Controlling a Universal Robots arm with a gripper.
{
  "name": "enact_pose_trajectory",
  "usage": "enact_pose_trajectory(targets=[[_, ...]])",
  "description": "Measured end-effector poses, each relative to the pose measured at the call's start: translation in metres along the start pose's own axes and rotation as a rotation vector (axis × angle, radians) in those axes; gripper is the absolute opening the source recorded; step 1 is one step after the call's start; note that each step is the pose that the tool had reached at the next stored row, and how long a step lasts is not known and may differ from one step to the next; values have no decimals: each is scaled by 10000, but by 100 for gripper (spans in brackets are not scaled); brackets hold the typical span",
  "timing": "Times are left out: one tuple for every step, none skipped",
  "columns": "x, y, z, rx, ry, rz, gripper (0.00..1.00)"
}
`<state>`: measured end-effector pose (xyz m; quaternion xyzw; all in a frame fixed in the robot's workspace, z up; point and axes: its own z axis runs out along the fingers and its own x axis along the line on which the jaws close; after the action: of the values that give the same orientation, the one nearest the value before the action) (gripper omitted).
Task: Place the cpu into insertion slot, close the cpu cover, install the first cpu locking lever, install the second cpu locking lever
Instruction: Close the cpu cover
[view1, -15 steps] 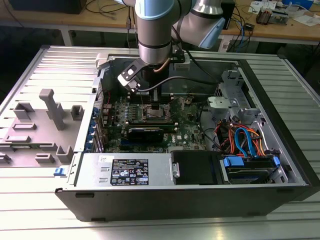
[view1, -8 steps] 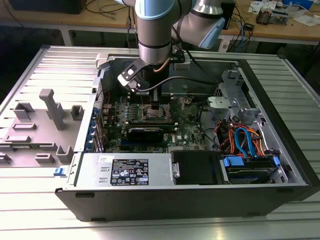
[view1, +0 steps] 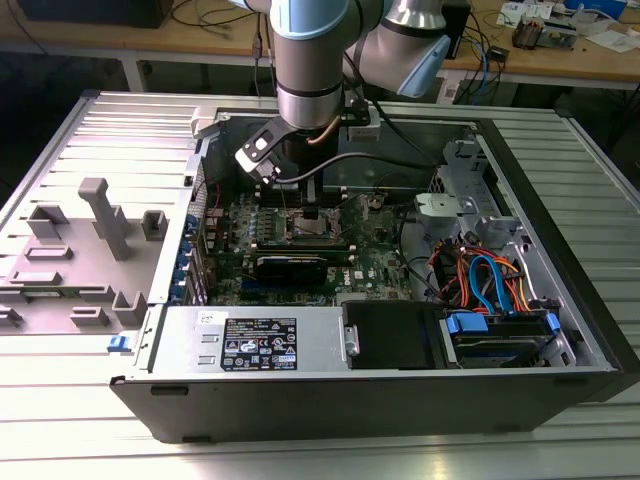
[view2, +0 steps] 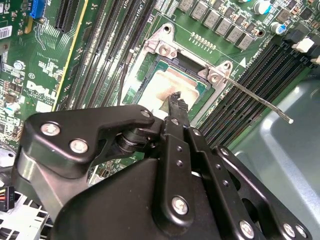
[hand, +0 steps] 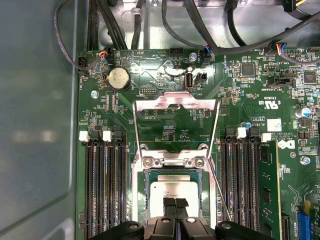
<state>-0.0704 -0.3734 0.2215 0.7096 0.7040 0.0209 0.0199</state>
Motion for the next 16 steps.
enact_pose_trajectory(targets=[[0, 0, 0, 1, 0, 0, 11], [0, 6, 1, 26, 2, -3, 11], [0, 15, 0, 172, -3, 0, 11], [0, 15, -1, 207, -4, -1, 11], [0, 15, -1, 220, -3, 0, 11], [0, 15, -11, 222, -2, 1, 11], [0, 17, -29, 222, -2, 1, 11], [0, 18, -45, 222, -2, 0, 11], [0, 19, -60, 223, -3, 1, 11], [0, 21, -88, 223, -7, 0, 11], [1, 22, -108, 222, -9, 0, 11], [0, 23, -127, 222, -13, -1, 11], [1, 25, -157, 223, -25, -2, 11], [1, 26, -163, 223, -35, -10, 11], [1, 26, -163, 224, -39, -44, 11], [1, 28, -164, 262, -44, -176, 11]])
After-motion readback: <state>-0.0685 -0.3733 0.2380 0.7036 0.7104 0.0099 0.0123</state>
